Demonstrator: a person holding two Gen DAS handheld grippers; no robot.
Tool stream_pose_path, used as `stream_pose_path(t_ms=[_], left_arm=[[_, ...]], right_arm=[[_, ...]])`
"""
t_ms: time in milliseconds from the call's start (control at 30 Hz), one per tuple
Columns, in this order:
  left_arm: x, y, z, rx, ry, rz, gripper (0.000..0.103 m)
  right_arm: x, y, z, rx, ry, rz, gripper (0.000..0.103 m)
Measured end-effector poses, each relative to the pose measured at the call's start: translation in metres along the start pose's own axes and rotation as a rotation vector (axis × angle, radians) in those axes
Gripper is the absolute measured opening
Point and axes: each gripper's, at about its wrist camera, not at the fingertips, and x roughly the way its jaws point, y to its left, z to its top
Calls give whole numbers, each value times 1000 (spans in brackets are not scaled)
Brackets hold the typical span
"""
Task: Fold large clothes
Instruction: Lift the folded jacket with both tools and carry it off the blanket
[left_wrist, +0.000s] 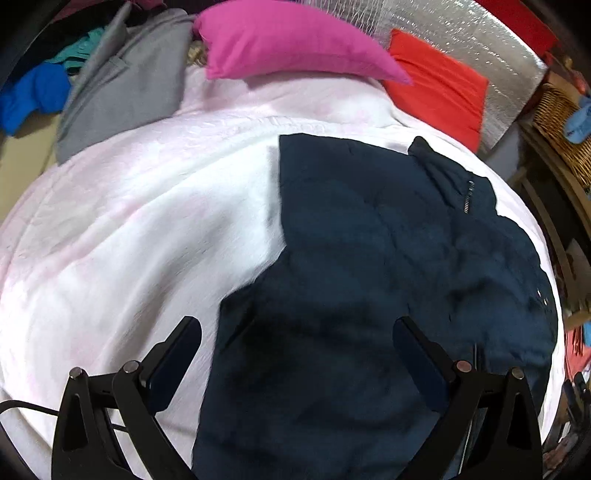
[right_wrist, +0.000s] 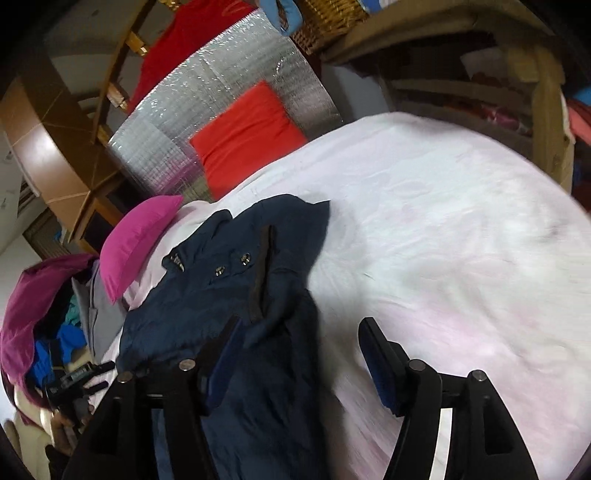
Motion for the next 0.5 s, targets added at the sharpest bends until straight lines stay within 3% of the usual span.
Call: stream_pose_path(t_ms=[167,300,500], left_arm=[[-50,23,-39,58,-42,46,103],[-73,41,-71,88,1,127,103],[-99,70,-93,47,18,107,103]], right_arm=[[-36,-17,-23,-26,49,-1,68],[-57,-26,-48,-33,98,24,68],[-82,-37,-81,-53,172,51,68]])
